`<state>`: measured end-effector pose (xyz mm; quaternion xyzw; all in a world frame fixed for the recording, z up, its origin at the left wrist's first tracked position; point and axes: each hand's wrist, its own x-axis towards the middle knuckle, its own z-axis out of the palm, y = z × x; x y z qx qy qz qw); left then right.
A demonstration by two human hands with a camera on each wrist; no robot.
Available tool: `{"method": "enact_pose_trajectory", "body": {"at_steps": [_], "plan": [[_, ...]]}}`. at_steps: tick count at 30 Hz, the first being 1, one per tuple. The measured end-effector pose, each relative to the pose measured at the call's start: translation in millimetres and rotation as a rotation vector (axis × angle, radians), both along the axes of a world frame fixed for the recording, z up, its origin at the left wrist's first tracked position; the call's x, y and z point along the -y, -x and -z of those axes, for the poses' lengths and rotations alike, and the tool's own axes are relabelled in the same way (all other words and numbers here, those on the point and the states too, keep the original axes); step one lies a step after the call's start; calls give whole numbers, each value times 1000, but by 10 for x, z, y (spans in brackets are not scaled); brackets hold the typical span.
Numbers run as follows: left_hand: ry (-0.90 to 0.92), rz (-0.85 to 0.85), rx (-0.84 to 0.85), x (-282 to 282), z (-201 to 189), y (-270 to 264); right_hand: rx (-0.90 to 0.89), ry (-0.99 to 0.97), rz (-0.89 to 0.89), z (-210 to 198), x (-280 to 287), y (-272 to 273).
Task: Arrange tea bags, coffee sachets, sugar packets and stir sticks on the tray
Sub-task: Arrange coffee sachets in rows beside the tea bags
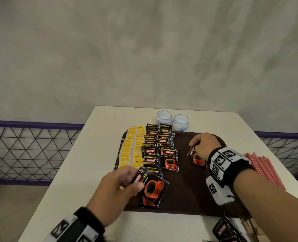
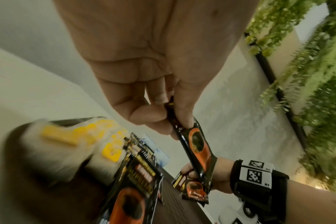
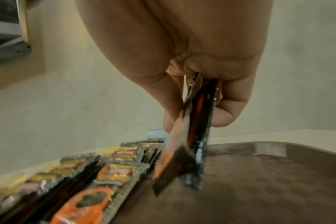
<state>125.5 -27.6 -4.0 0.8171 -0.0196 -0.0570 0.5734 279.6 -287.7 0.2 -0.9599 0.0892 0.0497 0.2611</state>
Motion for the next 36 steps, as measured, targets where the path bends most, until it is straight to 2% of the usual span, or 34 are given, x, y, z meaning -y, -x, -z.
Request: {"method": "enact_pose_trajectory", "body": {"at_steps": [2, 5, 9, 13, 15, 17, 20, 29, 33, 36], "plan": [[-99, 80, 81, 121, -130, -194, 22, -17, 1, 15, 55, 28], [-340, 168, 182, 384, -274, -580, 88, -106, -1, 28, 136, 101], [-584, 232, 139, 747, -251, -1103, 118, -221, -51, 14, 275, 272], [-962, 391, 66, 998, -134, -1466, 169, -253, -79, -7, 483, 481], [-1092, 390, 77, 1053, -6, -1607, 175, -251, -89, -10, 588, 585], [-1148, 385, 78, 1092, 88, -1684, 174, -248, -86, 8, 688, 672], [-1248, 474, 71, 1149, 132, -1746, 185, -237, -95, 17, 785, 791], [-1350, 528, -40, 1187, 91, -1840, 157, -290, -134, 41, 793, 934], [-1275, 425, -16, 1084, 115, -1894, 164, -305, -152, 63, 745, 946], [-1289, 399, 17, 1021, 69, -1935, 143, -331, -153, 100, 718, 974]]}}
